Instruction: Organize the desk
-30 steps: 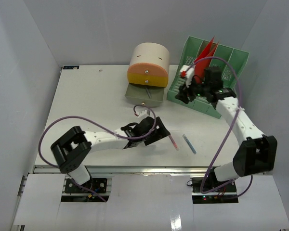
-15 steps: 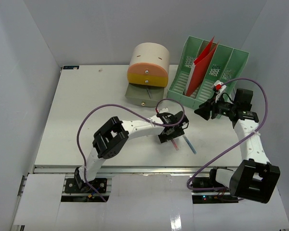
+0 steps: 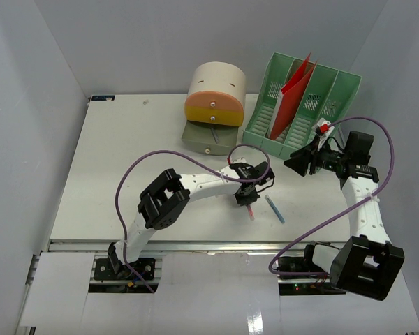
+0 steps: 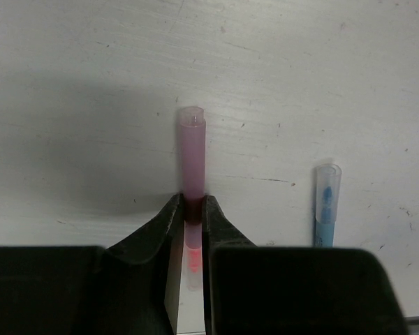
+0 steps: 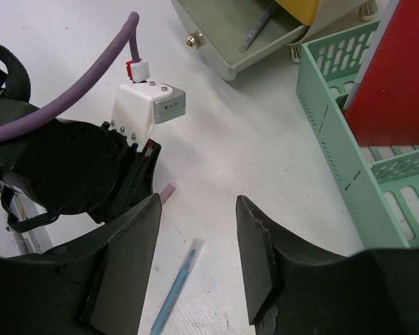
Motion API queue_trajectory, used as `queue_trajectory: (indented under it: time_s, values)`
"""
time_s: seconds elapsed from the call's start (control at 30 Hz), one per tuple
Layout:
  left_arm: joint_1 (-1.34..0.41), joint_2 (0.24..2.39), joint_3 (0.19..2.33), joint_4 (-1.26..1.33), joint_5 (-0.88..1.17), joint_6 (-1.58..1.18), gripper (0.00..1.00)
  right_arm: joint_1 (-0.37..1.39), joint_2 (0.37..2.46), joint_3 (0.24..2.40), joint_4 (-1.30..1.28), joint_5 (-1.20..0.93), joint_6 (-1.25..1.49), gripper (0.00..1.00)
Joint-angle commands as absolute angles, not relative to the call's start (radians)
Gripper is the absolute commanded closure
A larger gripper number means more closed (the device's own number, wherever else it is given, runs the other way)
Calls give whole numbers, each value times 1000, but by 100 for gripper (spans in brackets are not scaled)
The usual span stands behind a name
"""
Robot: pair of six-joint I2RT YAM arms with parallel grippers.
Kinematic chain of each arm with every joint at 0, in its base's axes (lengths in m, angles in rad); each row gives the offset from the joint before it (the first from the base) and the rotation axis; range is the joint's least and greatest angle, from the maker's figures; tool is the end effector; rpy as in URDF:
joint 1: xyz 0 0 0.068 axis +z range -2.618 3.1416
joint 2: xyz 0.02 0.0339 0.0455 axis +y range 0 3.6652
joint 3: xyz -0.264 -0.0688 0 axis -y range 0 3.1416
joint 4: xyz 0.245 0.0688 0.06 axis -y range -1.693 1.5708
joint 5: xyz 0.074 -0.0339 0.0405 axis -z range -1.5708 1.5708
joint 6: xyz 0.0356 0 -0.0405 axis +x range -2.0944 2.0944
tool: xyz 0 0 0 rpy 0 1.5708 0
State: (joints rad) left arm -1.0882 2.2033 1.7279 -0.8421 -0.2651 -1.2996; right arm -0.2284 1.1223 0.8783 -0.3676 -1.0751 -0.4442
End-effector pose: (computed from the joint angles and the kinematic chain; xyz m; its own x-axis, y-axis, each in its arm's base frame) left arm 0.2164 -0.3930 0.1627 -0.9146 -0.2578 -0.3115 -0.2120 0.9617 -0.1735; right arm 0.2333 -0.0221 0.2982 -0.2498 -0.1518 -0.9563 -0.7765 0.6214 0.1042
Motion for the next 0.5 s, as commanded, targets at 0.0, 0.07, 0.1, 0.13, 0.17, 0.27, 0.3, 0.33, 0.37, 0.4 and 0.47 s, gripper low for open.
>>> queue_trajectory:
  time_s: [0.0, 0.07, 0.1, 0.13, 0.17, 0.27, 0.3, 0.33, 0.37, 0.4, 0.47]
  values:
    - [-1092, 2301, 1677, -939, -230, -1242, 81, -236, 1100, 873, -354, -1117, -428, 46]
    - [-1091, 2292, 1651, -933, -234, -1234, 82, -237, 1100, 873, -356, -1119, -429, 47]
    - [-1089, 2281, 1634, -928, -237, -1230, 83, -238, 1100, 872, -356, -1120, -430, 47]
    - [-1086, 2263, 1614, -921, -242, -1226, 85, -238, 1100, 870, -356, -1121, -430, 47]
    - [-1082, 2239, 1591, -912, -247, -1226, 86, -238, 1100, 870, -356, -1123, -431, 47]
    - [-1040, 2053, 1439, -828, -264, -1254, 91, -240, 1095, 863, -362, -1123, -442, 47]
    - [-1023, 1986, 1388, -787, -264, -1264, 92, -241, 1095, 861, -362, -1123, -445, 47]
    - [-993, 1893, 1318, -721, -255, -1278, 94, -240, 1095, 861, -362, -1123, -447, 47]
    - [-955, 1802, 1249, -645, -236, -1290, 95, -239, 1096, 860, -361, -1123, -448, 47]
    - [-930, 1724, 1205, -574, -223, -1300, 96, -239, 1097, 858, -360, -1123, -448, 47]
    - [-848, 1586, 1115, -419, -172, -1330, 98, -241, 1101, 856, -360, -1123, -449, 47]
